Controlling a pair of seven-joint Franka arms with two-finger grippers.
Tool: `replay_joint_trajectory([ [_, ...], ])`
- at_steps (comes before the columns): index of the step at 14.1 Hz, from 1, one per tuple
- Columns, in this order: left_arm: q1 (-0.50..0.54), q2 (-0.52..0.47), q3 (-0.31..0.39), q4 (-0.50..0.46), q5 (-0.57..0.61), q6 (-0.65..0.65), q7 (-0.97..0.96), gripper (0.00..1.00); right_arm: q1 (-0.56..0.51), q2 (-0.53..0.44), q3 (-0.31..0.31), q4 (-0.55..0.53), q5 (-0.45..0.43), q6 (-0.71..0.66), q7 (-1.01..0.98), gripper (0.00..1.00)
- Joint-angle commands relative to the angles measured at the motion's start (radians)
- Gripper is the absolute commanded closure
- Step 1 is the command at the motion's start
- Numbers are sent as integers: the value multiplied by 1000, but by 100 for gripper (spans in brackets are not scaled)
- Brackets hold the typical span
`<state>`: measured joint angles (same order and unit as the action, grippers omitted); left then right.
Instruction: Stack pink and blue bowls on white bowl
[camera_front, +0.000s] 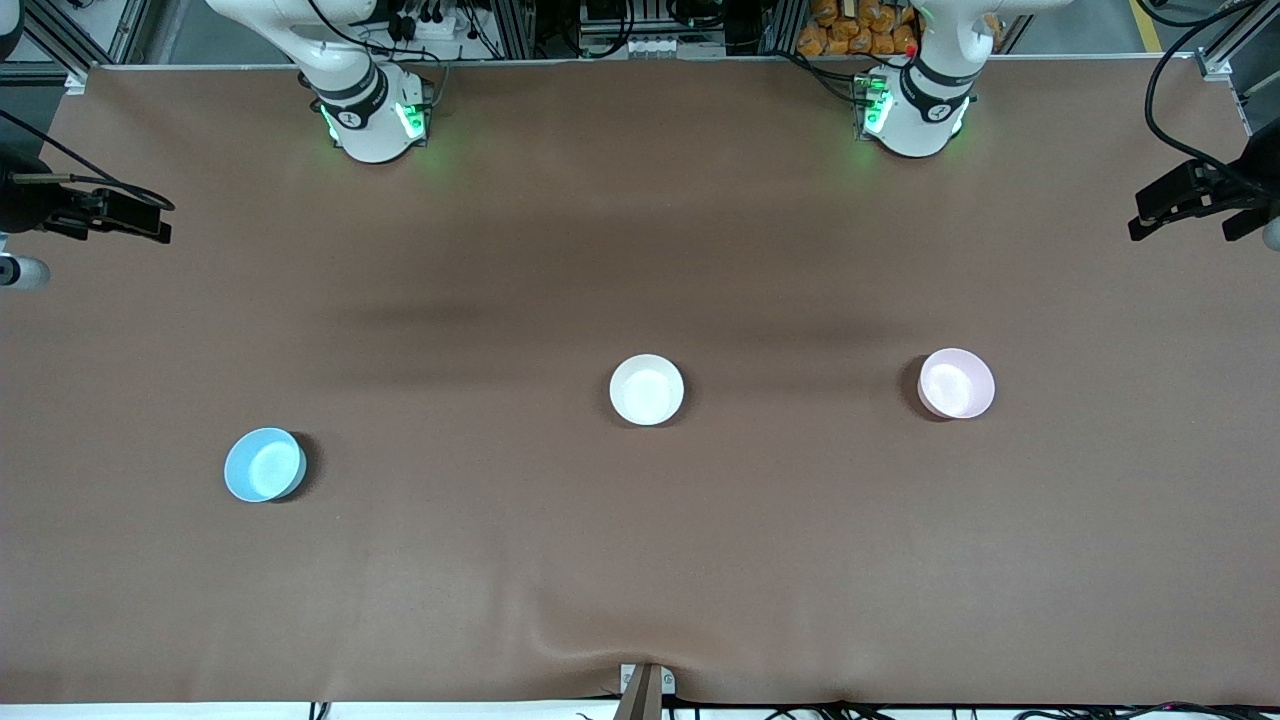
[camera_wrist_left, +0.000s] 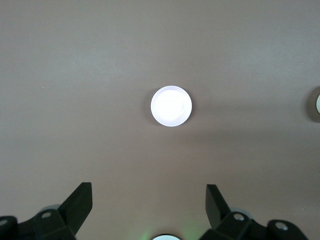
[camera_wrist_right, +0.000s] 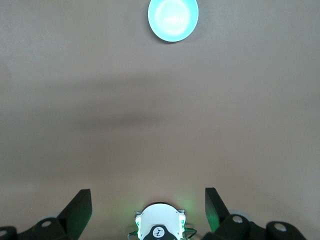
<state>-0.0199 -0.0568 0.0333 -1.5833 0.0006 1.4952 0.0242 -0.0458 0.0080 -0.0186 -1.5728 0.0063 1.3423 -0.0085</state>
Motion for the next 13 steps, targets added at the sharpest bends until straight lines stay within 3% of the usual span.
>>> replay_joint_trajectory([
  [1,-2,11,0,23,-16,-16,-7,0,9,-13,2,0,-5,-6,-7,0],
  [13,23,89,8,11,-14,-13,38,0,-11,-11,-7,3,-11,-3,-5,0],
])
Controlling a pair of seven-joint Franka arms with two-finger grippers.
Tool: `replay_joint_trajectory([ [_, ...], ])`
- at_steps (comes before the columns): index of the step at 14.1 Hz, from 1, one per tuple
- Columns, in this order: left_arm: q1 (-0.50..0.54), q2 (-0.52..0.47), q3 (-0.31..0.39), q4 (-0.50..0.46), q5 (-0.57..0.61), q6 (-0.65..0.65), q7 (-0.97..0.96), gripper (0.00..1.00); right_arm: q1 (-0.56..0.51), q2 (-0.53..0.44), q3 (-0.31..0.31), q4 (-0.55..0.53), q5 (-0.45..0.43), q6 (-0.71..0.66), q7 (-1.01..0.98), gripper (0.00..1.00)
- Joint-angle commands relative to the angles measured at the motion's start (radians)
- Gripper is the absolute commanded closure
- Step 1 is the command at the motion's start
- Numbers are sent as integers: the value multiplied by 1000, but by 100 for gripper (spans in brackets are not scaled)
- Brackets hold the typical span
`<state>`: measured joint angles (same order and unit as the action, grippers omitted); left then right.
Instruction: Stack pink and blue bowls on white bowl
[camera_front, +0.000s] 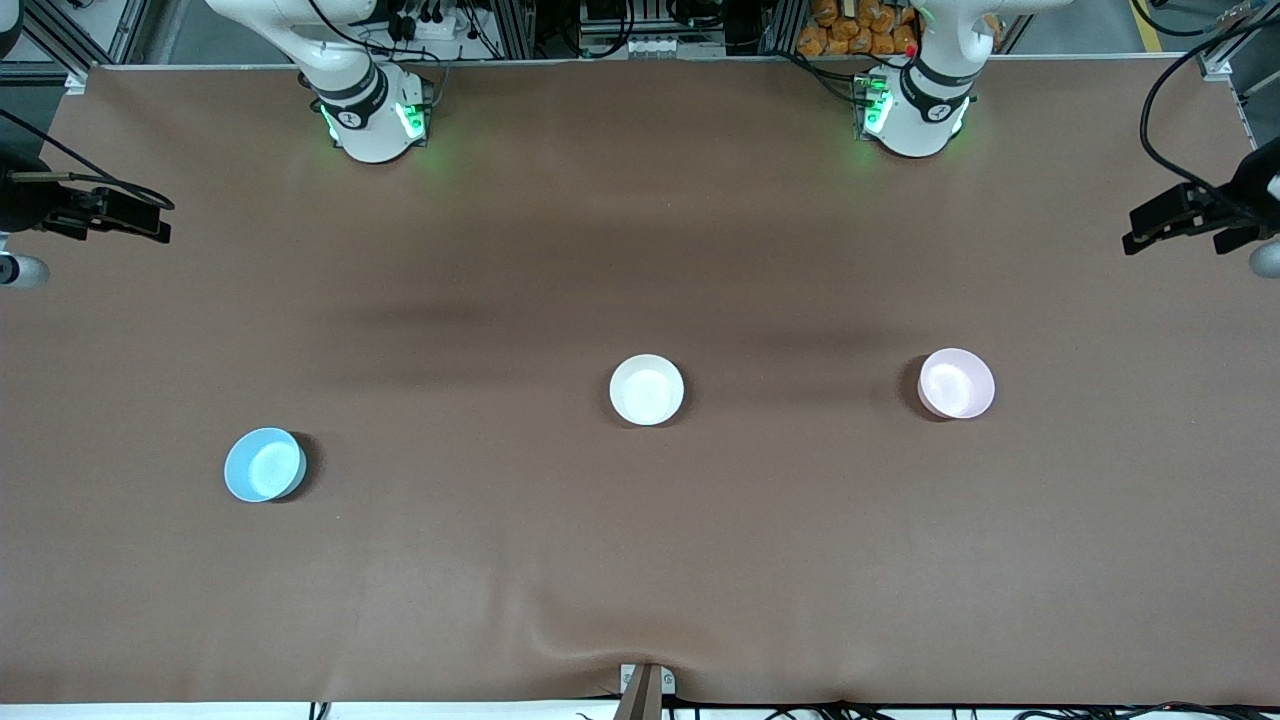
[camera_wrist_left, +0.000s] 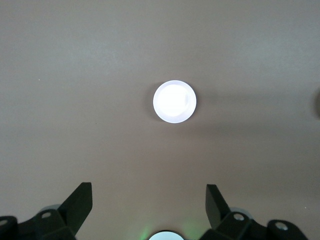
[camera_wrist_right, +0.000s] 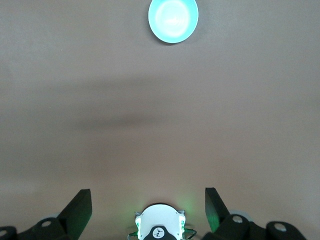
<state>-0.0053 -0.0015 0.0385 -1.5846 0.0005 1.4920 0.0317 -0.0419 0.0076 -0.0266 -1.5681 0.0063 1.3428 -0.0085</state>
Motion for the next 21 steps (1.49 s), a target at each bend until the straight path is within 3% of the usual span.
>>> replay_joint_trajectory([
  [1,11,53,3,12,-13,-4,54,0,-24,-9,2,-1,-8,-4,-7,0],
  [5,57,116,3,-17,-4,65,109,0,-23,-9,2,-3,-6,-8,-7,0],
  [12,91,216,-3,-225,-16,394,175,0,-21,-6,5,-4,-12,-10,-7,0],
  [15,90,267,-6,-279,-59,464,175,0,-18,-6,5,-1,-14,-1,-5,0],
  [21,90,353,-34,-423,-82,720,175,17,-23,-4,7,-3,-17,15,-7,0],
])
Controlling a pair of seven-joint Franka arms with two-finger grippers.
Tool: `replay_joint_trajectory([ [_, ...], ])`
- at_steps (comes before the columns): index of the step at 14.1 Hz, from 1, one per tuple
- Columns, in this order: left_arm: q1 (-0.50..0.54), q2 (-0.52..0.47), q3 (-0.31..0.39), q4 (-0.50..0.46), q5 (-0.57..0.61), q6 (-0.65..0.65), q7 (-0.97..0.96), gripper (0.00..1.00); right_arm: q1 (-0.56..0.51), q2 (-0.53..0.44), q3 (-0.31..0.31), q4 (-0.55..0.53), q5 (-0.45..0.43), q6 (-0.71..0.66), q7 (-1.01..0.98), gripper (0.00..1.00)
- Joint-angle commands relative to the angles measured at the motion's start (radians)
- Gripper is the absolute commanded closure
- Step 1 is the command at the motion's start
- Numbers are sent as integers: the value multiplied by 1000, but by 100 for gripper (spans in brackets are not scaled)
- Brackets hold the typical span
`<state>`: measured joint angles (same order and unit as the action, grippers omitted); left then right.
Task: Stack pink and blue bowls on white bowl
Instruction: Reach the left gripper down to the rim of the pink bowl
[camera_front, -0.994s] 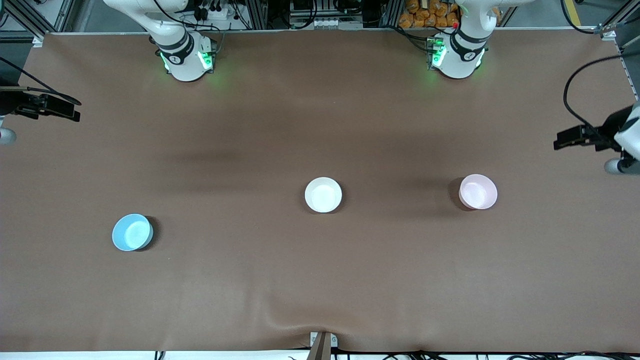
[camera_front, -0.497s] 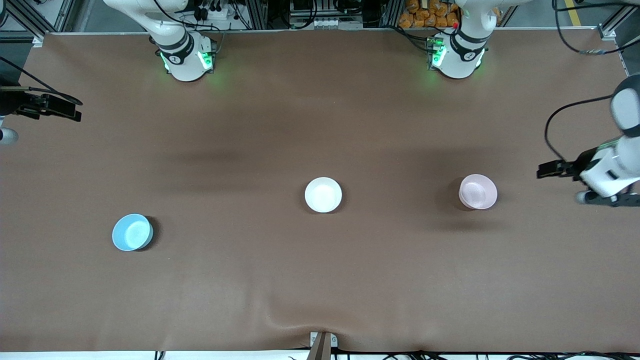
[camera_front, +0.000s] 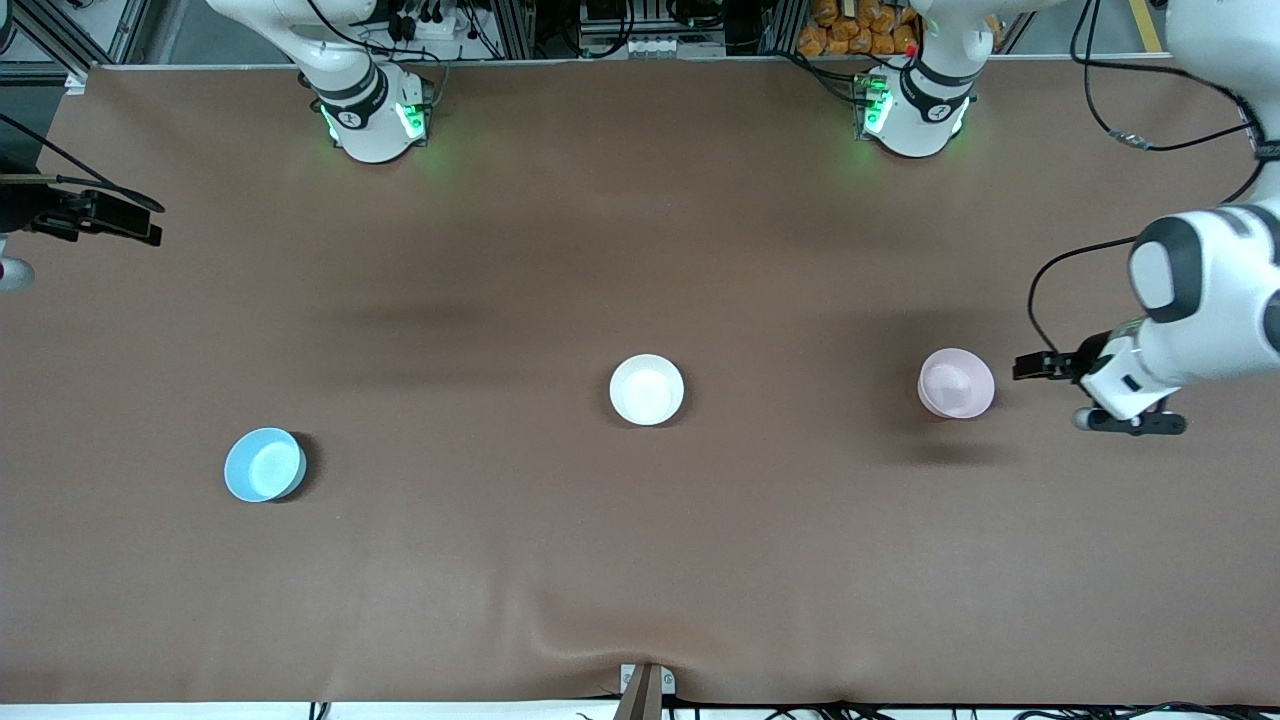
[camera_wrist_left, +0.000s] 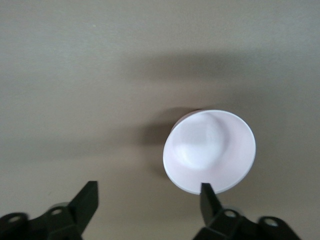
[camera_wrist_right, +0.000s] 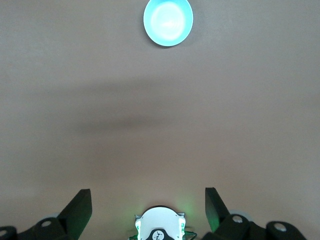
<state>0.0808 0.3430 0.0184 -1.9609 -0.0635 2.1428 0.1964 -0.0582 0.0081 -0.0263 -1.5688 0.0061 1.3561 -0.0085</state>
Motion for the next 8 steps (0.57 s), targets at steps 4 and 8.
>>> replay_joint_trajectory([
  [4,7,57,-34,-75,-18,147,41,32,-8,12,5,-14,-17,6,-8,0],
  [8,8,79,-32,-87,-18,180,87,46,-2,32,5,-31,-17,6,-19,0],
])
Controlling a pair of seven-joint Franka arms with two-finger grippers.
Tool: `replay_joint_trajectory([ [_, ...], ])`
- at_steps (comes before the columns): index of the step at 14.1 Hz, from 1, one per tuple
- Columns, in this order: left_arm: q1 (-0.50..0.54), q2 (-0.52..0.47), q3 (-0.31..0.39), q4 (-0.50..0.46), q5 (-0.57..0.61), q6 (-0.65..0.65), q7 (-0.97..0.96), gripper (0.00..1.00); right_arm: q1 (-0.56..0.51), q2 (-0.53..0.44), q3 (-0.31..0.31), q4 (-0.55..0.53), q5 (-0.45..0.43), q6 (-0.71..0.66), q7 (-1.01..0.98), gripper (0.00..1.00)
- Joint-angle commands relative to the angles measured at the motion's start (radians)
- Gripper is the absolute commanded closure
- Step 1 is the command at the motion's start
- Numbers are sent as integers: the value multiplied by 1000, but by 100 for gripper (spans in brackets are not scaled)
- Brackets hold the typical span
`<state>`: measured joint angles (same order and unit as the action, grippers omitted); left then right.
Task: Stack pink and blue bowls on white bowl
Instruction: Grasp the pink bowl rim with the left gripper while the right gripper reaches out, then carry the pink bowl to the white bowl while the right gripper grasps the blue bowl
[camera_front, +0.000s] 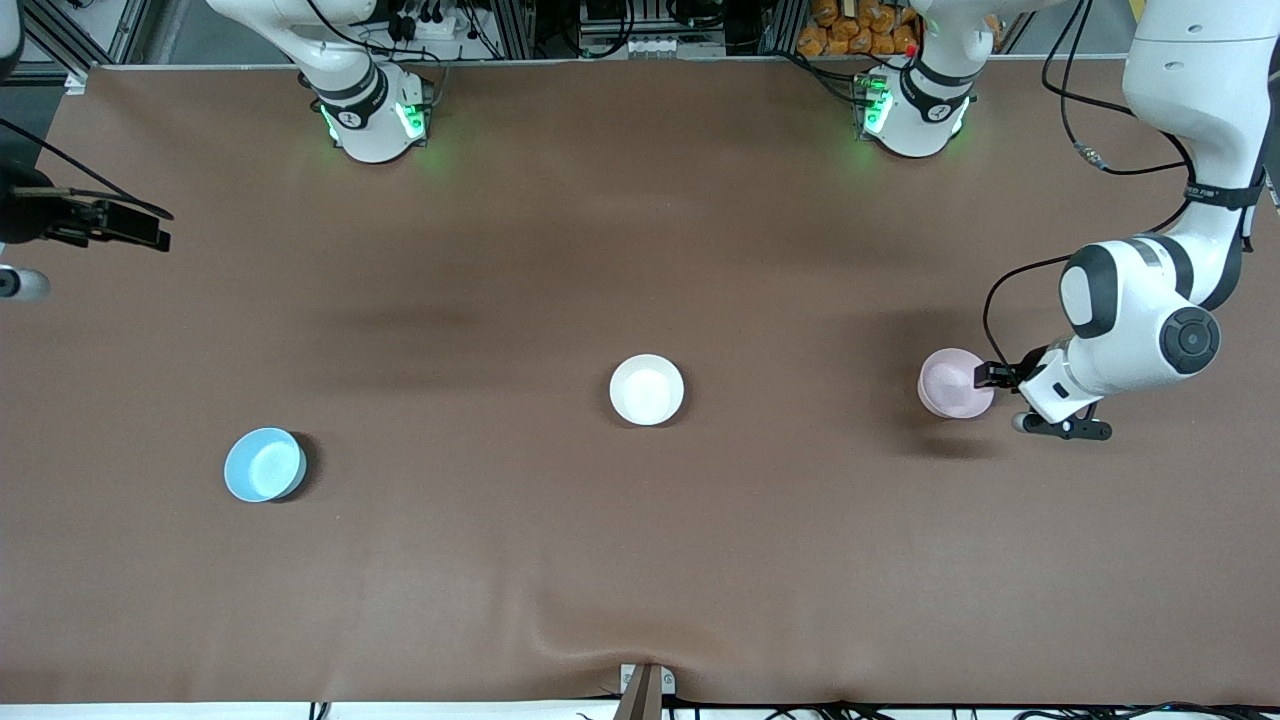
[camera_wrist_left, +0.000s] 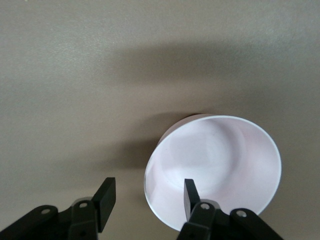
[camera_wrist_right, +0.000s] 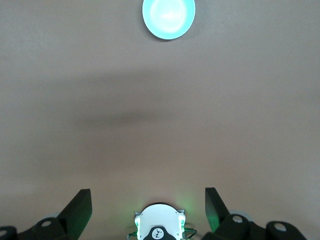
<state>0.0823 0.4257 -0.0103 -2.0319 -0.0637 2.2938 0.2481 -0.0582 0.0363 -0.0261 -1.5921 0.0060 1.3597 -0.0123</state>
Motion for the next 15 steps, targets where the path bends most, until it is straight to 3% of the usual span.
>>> replay_joint_trajectory([
  [1,7,-1,-5,-16,-19,30,37,51,-6,4,5,-28,-17,6,-15,0],
  [3,7,7,-5,-14,-18,36,37,62,3,42,5,-45,-44,28,-12,0],
  [5,5,7,-5,-14,-18,38,37,81,15,126,6,-39,-74,32,-11,0],
  [7,5,10,-5,-10,-18,38,37,84,9,212,6,-20,-57,48,-14,0],
  [8,2,12,-5,-7,-18,38,37,98,3,253,6,-8,-44,77,-15,0],
  [12,5,-2,-28,18,-36,29,25,100,-25,373,5,0,-41,223,-101,0],
  [15,-4,-10,-66,117,-90,-68,-13,100,-29,465,5,58,-55,245,-132,0],
])
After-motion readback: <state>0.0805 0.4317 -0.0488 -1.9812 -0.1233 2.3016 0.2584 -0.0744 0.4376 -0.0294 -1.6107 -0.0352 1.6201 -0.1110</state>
